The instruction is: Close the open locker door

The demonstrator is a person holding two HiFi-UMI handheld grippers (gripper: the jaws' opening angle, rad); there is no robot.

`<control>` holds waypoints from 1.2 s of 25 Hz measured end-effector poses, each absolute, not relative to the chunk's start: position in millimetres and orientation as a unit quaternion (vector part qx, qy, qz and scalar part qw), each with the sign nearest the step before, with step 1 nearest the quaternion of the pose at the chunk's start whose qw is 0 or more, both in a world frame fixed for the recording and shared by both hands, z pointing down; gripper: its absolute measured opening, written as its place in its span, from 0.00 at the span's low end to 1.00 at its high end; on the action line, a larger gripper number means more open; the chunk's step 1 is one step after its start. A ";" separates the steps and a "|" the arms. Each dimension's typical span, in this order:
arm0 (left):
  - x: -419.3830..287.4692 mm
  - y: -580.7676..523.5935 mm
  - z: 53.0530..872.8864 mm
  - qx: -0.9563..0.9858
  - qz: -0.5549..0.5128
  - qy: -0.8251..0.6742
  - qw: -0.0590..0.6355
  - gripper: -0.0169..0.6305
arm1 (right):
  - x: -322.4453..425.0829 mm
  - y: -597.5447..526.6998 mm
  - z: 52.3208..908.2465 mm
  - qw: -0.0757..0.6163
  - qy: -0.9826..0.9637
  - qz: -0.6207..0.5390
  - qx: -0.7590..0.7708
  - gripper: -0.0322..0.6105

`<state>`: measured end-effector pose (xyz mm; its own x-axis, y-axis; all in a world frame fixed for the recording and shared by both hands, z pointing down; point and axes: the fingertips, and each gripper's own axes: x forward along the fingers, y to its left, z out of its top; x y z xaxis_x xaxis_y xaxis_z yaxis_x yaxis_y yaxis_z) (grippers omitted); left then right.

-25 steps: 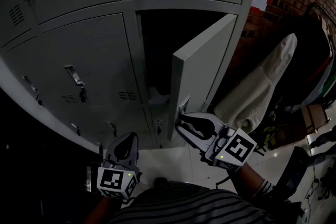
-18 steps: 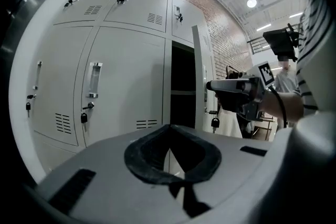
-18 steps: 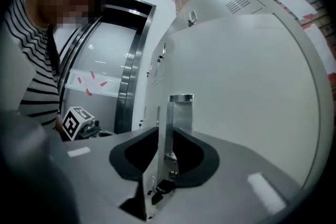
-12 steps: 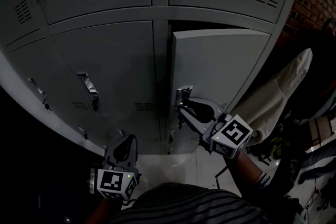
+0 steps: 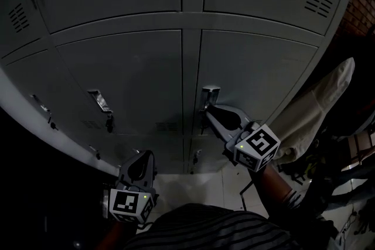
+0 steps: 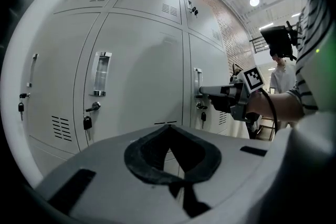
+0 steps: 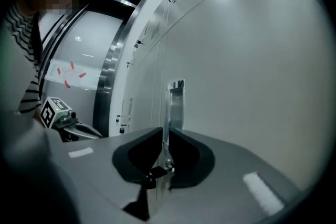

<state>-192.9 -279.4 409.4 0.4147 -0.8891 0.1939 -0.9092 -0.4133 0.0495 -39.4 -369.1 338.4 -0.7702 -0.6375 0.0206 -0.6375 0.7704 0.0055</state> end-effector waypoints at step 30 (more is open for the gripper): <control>-201.9 -260.1 414.7 0.842 0.067 -0.531 0.066 0.03 | -27.3 -356.6 405.9 -0.042 -0.873 0.223 0.432 0.28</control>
